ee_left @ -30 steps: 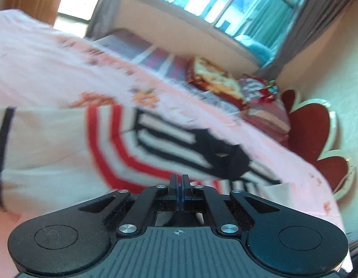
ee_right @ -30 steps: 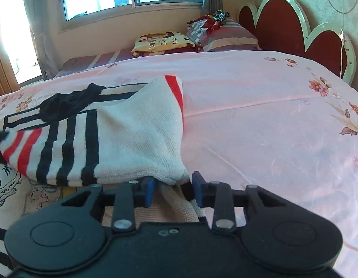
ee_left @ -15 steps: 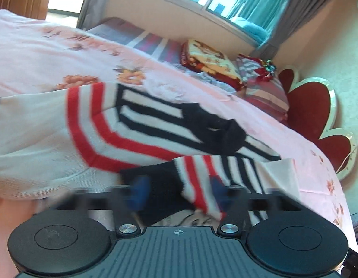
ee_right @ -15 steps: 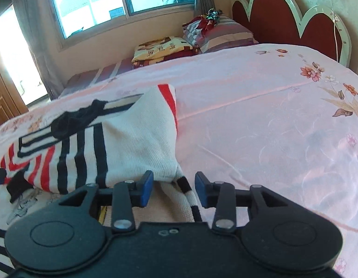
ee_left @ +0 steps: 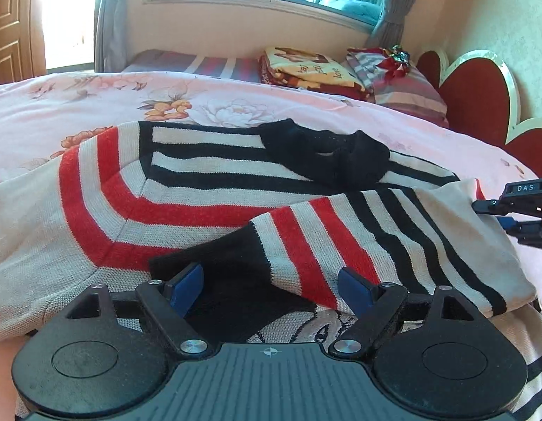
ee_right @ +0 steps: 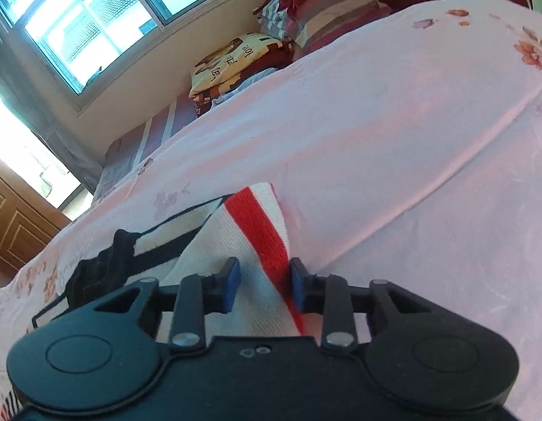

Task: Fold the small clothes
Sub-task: 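Lay the cuff flat on the sweater body and open the left gripper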

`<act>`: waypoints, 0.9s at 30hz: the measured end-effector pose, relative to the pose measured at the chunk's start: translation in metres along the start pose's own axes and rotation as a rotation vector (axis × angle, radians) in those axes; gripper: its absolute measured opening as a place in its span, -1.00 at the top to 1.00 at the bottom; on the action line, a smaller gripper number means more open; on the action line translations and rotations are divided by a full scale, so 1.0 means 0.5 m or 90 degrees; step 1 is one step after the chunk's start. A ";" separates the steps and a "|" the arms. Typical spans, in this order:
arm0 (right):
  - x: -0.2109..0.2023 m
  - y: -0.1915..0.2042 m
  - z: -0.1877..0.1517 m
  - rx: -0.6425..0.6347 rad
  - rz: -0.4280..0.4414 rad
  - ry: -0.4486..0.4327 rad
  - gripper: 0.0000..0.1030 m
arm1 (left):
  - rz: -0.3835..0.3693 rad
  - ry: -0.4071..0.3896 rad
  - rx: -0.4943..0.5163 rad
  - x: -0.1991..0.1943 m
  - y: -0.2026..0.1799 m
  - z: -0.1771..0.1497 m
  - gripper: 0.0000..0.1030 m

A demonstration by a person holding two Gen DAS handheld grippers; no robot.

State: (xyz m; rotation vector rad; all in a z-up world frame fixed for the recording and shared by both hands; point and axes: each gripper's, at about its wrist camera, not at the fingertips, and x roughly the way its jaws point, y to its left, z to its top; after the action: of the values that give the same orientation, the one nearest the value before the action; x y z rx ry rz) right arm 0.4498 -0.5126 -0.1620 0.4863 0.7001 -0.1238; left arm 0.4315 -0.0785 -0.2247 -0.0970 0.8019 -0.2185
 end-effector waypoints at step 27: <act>-0.096 0.113 -0.037 -0.163 -0.010 -0.069 0.18 | 0.104 -0.008 -0.111 -0.119 0.114 -0.010 -0.64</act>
State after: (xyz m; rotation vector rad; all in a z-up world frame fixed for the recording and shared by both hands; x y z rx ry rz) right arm 0.4174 -0.4564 -0.1212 0.2266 0.6033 -0.0736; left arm 0.3969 -0.0093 -0.1960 -0.1965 0.8112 0.0065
